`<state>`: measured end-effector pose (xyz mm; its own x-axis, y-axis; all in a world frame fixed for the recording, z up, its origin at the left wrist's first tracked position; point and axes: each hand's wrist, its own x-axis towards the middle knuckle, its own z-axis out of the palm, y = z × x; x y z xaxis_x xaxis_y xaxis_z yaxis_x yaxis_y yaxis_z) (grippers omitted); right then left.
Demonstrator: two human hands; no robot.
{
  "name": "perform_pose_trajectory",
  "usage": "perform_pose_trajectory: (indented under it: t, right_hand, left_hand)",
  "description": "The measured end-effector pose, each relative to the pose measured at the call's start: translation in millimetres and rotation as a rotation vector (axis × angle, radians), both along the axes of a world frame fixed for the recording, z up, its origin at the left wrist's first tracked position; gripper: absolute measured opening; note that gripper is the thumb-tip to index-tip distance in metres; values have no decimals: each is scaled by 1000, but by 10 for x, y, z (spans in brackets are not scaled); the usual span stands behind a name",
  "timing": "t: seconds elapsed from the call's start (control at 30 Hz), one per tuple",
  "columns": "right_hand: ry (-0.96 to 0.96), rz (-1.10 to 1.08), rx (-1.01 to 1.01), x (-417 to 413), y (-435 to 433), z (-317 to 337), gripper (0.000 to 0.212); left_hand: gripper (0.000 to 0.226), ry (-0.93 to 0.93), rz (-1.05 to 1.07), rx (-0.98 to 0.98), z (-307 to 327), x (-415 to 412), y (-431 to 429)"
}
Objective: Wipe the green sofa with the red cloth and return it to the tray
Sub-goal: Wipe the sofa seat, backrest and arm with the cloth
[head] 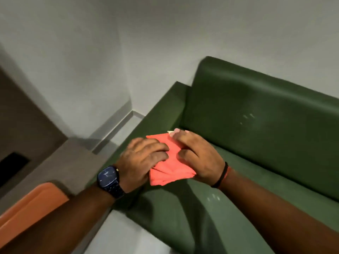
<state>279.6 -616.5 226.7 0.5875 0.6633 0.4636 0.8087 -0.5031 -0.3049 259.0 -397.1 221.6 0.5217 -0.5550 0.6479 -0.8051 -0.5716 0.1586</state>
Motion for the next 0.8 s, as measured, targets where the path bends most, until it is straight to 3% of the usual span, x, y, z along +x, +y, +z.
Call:
perform_pose_trajectory:
  t: [0.07, 0.23, 0.47, 0.53, 0.67, 0.8]
  right_hand:
    - [16, -12, -103, -94, -561, -229, 32]
    - [171, -172, -135, -382, -1642, -702, 61]
    - [169, -366, -137, -610, -2432, -1407, 49]
    - [193, -492, -132, -659, -2469, -1654, 56]
    - [310, -936, -104, -709, -2390, -2128, 73]
    - [326, -1014, -224, -739, -2225, -2676, 63]
  left_hand:
    - [17, 63, -96, -5, -177, 113, -570]
    - [9, 258, -175, -44, -650, 195, -1793]
    - [22, 480, -122, 81, -1362, 255, -2684]
    - [43, 590, -31, 166, -1709, 274, -2651]
    - [120, 865, 183, 527, -2484, 204, -2221]
    - [150, 1021, 327, 766, -3066, 71, -1764]
